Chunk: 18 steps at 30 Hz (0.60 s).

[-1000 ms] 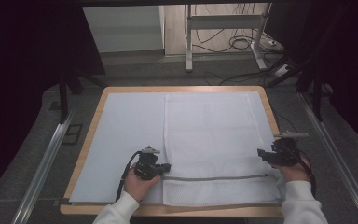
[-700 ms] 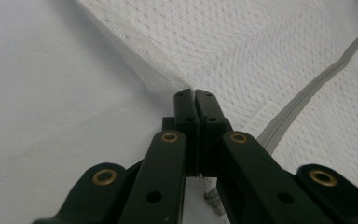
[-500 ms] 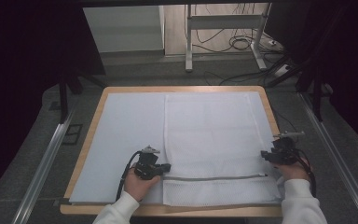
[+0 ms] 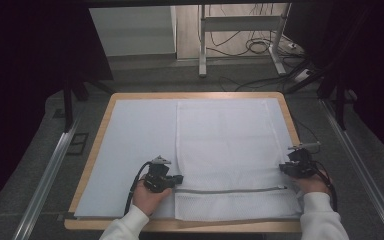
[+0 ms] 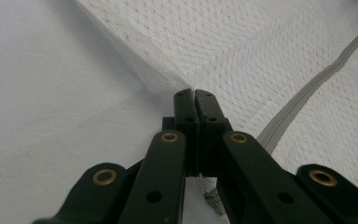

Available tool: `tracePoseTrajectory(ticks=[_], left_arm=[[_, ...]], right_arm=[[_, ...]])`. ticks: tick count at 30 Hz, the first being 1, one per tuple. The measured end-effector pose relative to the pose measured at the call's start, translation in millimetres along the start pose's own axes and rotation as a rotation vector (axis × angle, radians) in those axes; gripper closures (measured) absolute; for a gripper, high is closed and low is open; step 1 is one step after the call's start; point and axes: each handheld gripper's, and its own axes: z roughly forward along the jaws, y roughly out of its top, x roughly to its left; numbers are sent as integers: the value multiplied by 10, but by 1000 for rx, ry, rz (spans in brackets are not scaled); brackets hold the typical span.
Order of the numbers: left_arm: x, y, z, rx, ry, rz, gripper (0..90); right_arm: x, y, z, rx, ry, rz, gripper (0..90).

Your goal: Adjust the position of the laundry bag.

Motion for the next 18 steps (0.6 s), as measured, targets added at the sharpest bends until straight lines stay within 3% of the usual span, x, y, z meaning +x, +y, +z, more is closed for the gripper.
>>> tracePoseTrajectory(ticks=[7, 18], left_arm=[[20, 7, 3, 5, -1, 1, 896], [72, 23, -17, -7, 5, -15, 896]], right_arm=[[-15, -7, 1, -5, 28, 5, 847], [-1, 2, -1, -41, 43, 15, 871]])
